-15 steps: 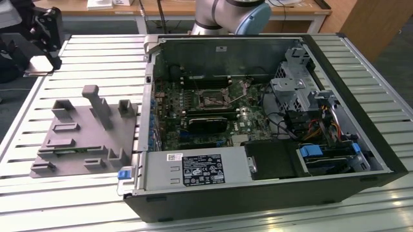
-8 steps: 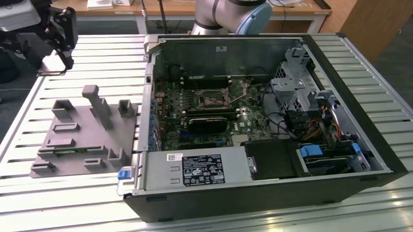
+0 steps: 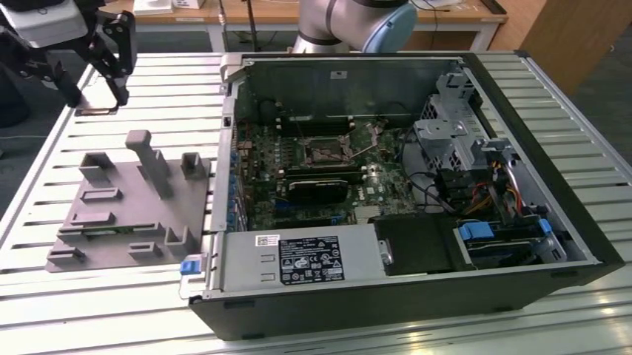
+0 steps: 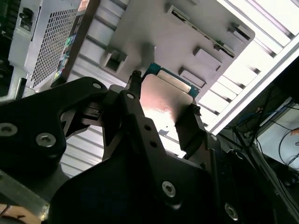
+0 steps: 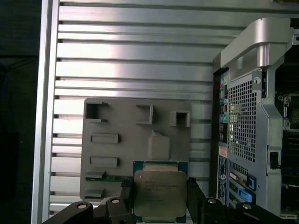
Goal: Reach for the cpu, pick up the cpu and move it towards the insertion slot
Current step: 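Pick up the cpu and move it towards the insertion slot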
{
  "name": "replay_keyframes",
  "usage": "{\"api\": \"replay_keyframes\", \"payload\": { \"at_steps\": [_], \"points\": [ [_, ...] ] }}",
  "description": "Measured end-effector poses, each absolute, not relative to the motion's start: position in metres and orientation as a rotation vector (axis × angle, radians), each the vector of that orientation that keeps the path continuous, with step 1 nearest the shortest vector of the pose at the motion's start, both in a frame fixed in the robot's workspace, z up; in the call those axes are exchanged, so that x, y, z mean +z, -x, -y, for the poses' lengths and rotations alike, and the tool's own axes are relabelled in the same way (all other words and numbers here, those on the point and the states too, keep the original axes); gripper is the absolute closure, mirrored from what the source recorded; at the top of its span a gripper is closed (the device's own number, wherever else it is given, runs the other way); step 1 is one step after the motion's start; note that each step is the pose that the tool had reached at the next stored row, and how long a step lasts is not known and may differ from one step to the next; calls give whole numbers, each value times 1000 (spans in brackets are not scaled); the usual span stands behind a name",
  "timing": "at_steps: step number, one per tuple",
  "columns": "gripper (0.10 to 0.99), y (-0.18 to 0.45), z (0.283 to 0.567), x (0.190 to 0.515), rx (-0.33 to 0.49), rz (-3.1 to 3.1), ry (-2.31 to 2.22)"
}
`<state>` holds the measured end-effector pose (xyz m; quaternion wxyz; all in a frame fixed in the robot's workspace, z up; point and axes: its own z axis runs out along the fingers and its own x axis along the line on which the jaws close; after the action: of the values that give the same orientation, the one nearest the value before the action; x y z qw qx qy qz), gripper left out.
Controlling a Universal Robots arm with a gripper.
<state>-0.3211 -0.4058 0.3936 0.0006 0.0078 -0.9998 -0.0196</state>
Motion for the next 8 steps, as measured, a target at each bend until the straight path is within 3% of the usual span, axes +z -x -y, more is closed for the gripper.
{"api": "replay_keyframes", "payload": {
  "at_steps": [8],
  "points": [
    [541,302,406,394,-61,3140,-25]
  ]
}}
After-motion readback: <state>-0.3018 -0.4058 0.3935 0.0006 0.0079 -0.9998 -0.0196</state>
